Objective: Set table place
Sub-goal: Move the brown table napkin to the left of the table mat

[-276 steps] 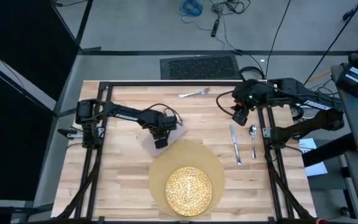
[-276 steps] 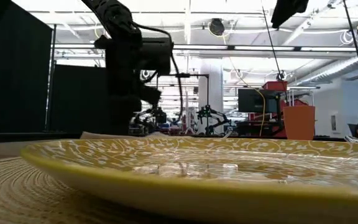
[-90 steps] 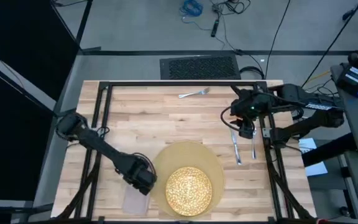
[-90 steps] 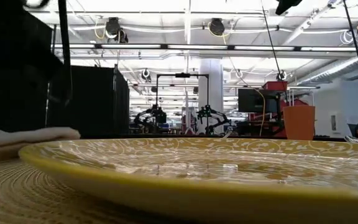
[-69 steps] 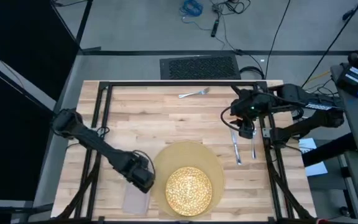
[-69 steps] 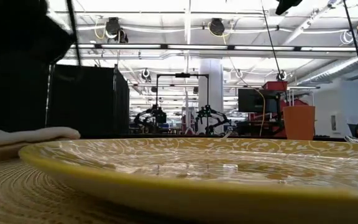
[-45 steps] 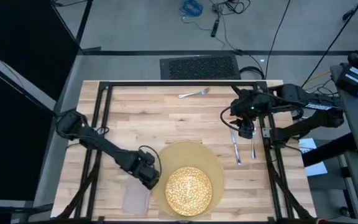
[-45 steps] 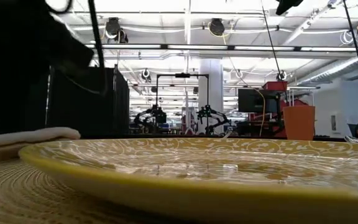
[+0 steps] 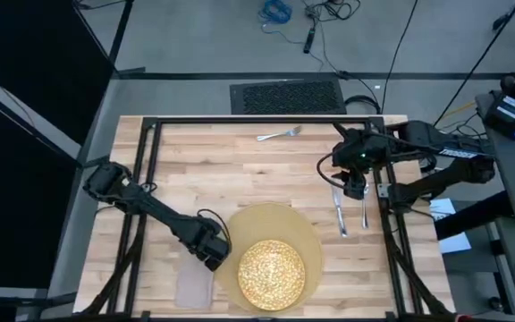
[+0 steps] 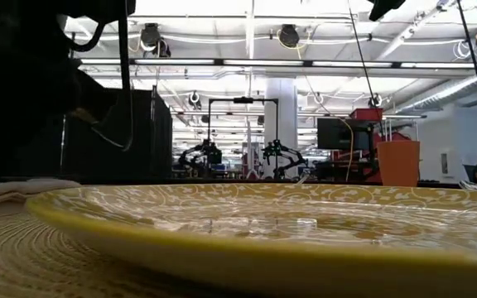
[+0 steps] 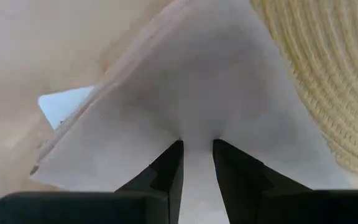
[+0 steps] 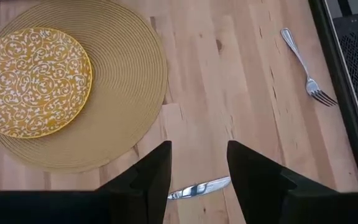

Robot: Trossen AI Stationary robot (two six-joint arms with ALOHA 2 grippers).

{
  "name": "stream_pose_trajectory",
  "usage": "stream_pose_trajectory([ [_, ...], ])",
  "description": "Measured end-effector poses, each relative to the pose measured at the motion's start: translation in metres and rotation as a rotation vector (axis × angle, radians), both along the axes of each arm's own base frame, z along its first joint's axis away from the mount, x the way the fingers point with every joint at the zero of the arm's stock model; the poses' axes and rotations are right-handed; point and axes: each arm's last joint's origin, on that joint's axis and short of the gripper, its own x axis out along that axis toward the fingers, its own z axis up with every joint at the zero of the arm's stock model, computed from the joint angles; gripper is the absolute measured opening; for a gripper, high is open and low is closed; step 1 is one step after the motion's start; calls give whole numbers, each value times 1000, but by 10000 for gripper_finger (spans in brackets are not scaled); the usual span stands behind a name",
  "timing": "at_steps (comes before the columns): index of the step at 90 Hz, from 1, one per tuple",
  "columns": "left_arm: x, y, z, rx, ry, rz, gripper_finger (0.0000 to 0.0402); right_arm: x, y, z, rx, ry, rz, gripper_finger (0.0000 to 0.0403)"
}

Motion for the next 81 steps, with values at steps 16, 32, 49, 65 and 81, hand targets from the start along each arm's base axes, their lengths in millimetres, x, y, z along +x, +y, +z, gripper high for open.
stream_pose_trajectory([
  [16,0,-1,0,-16,9,0,74,0,0,0,-1,-1,2,141],
  [32,-2,-2,0,-27,18,-4,74,0,0,0,-1,-1,2,141],
  [49,-7,-6,0,-26,59,2,74,0,0,0,-1,-1,2,141],
  [65,-9,-12,0,-39,64,3,74,0,0,0,-1,-2,2,141],
  [81,-14,-13,-6,-31,74,20,74,0,0,0,-2,-1,4,141],
])
